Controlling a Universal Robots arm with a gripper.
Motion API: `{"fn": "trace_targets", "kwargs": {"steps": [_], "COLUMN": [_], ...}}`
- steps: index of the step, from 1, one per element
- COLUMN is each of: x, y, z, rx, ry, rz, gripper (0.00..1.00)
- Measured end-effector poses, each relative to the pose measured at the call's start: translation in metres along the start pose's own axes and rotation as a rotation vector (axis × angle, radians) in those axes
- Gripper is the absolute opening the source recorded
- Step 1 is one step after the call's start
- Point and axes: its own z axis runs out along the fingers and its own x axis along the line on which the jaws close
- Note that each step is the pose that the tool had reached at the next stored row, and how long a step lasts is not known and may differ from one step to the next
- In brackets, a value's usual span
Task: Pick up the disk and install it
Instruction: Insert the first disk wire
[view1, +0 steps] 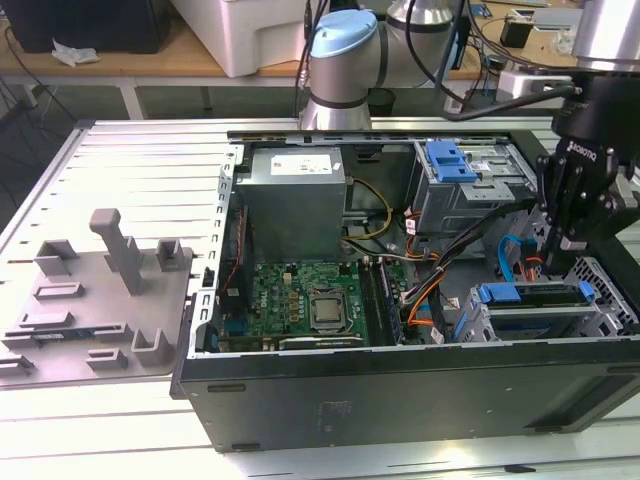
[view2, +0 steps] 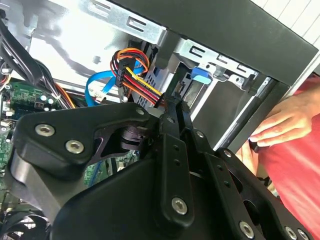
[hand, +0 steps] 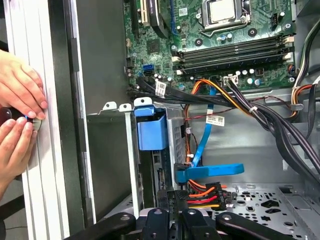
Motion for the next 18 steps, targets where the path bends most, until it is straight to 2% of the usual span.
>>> {"fn": "trace_targets", "kwargs": {"steps": [1,3,12,15,17,18], "x": [0.0012,0.0057,0.0168,0.0204,0.0243,0.0253], "y": [0.0001,0.0005,0.0013,0.0016,0.0021,0.0023], "z": [0.0002,0.0011,0.0031,0.0038,0.0047,0.005], "rx": [0.0003,0.0013,0.0046,0.0054,0.0057,0.0057], "ry": [-0.004,-0.0196,-0.0549,-0.0691,-0.0877,-0.0935], "rz": [-0.001,-0.006,-0.018,-0.022,-0.027,-0.028], "gripper": [0.17,0.17,0.17,0.17,0.17,0.17]}}
